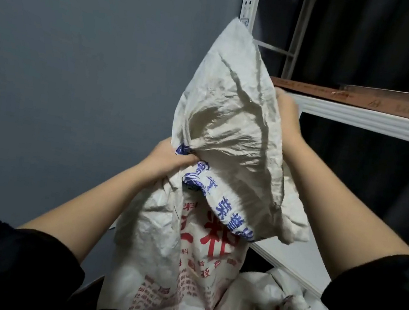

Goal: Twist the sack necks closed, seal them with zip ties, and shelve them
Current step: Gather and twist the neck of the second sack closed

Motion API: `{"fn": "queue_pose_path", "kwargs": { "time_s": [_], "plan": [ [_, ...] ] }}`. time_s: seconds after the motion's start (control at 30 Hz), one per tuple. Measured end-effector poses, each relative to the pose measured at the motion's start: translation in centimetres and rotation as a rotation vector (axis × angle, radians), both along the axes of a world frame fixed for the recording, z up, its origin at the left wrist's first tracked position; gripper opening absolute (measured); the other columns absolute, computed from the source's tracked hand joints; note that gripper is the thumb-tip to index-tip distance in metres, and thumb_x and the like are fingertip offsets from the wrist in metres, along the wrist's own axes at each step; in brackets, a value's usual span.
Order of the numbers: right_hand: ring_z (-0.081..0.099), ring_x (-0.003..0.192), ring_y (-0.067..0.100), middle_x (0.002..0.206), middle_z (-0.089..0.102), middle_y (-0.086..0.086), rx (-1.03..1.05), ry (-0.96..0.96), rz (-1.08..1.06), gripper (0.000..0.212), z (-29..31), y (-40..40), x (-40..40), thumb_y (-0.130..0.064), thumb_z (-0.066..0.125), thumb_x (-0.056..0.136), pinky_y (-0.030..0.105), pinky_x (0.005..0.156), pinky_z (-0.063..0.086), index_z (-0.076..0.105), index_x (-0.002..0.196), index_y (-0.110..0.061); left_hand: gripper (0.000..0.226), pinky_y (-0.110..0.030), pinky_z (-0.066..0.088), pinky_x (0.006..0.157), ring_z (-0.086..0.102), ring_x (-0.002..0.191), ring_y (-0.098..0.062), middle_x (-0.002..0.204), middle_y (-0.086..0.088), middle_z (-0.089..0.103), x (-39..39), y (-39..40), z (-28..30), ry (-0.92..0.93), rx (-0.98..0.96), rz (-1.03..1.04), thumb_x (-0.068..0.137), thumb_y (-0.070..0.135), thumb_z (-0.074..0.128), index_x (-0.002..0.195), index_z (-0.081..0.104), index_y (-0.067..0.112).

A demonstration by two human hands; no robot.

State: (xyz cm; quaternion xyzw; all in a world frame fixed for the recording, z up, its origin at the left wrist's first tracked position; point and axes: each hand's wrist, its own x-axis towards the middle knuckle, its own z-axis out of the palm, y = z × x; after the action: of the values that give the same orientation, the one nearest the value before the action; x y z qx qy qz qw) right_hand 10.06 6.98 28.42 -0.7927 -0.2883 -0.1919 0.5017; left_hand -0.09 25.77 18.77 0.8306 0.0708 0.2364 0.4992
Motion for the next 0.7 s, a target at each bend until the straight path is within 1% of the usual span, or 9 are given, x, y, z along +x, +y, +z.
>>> {"fn": "queue_pose_path", "kwargs": {
  "time_s": [0.13,0.2,0.23,0.3,0.37,0.43,0.53,0.63,0.7],
  "plan": [
    [0.037,0.07,0.016,0.066,0.041,0.003,0.108,0.203,0.028,0.024,2.0,-0.6,2.2,-0.013,0.054,0.082,0.036,0.065,0.032,0.041,0.061,-0.015,0.025,-0.037,0.048,0.095,0.062,0.099,-0.019,0.103,-0.007,0.069,0.5,-0.2,0.5,-0.031,0.032,0.042,0.08,0.007,0.069,0.104,0.067,0.012],
    [0.035,0.068,0.017,0.069,0.04,0.007,0.166,0.276,0.058,0.018,1.6,-1.4,2.4,-0.023,0.062,0.069,0.033,0.061,0.027,0.049,0.066,-0.01,0.021,-0.033,0.048,0.09,0.061,0.094,-0.017,0.099,-0.006,0.067,0.5,-0.2,0.6,-0.029,0.043,0.06,0.081,0.007,0.068,0.101,0.066,0.013],
    [0.039,0.066,0.017,0.069,0.045,0.009,0.162,0.315,0.095,0.027,1.1,-1.6,2.4,-0.029,0.066,0.066,0.032,0.061,0.029,0.055,0.069,-0.004,0.022,-0.033,0.048,0.089,0.06,0.093,-0.017,0.099,-0.006,0.067,0.6,0.0,0.4,-0.031,0.03,0.08,0.082,0.006,0.067,0.102,0.066,0.013],
    [0.054,0.077,0.016,0.09,0.068,0.008,0.054,0.353,0.181,0.049,-0.1,-2.3,2.4,-0.042,0.068,0.069,0.03,0.071,0.039,0.067,0.096,-0.002,0.025,-0.034,0.048,0.091,0.061,0.096,-0.02,0.104,-0.009,0.067,1.0,0.5,0.1,-0.045,-0.055,0.13,0.083,0.005,0.065,0.108,0.066,0.01],
    [0.057,0.103,0.012,0.125,0.063,0.002,-0.049,0.373,0.304,0.056,-1.0,-3.1,1.8,-0.058,0.059,0.077,0.032,0.091,0.04,0.065,0.117,-0.019,0.025,-0.034,0.048,0.089,0.06,0.095,-0.02,0.104,-0.012,0.066,1.5,1.3,-0.3,-0.056,-0.165,0.21,0.084,0.004,0.063,0.109,0.065,0.006],
    [0.051,0.119,0.013,0.137,0.053,-0.003,-0.021,0.418,0.419,0.053,-2.0,-3.6,1.3,-0.067,0.046,0.084,0.035,0.106,0.033,0.058,0.124,-0.034,0.025,-0.034,0.048,0.085,0.06,0.09,-0.02,0.102,-0.014,0.067,2.0,2.2,-0.7,-0.058,-0.241,0.28,0.085,0.006,0.063,0.11,0.066,0.002],
    [0.038,0.125,0.007,0.149,0.033,-0.006,-0.081,0.367,0.456,0.065,-3.5,-3.6,1.0,-0.058,0.048,0.088,0.028,0.107,0.027,0.032,0.144,-0.03,0.027,-0.038,0.05,0.087,0.06,0.088,-0.022,0.097,-0.014,0.066,2.3,2.8,-0.7,-0.048,-0.274,0.309,0.086,0.007,0.063,0.111,0.066,0.0],
    [0.05,0.123,0.014,0.141,0.046,0.0,-0.341,0.281,0.378,0.083,-4.2,-2.9,0.9,-0.042,0.074,0.077,0.032,0.105,0.039,0.029,0.143,-0.022,0.028,-0.04,0.049,0.092,0.061,0.092,-0.024,0.101,-0.013,0.066,2.4,2.4,-0.6,-0.073,-0.288,0.3,0.086,0.007,0.063,0.114,0.063,0.003],
    [0.059,0.105,0.017,0.117,0.063,0.005,-0.358,0.117,0.202,0.042,-3.5,-2.4,1.4,-0.02,0.066,0.086,0.027,0.088,0.045,0.052,0.124,-0.012,0.036,-0.037,0.047,0.093,0.062,0.098,-0.024,0.11,-0.011,0.066,1.8,1.9,-0.5,-0.128,-0.283,0.211,0.084,0.009,0.065,0.12,0.059,0.006]
  ]
}}
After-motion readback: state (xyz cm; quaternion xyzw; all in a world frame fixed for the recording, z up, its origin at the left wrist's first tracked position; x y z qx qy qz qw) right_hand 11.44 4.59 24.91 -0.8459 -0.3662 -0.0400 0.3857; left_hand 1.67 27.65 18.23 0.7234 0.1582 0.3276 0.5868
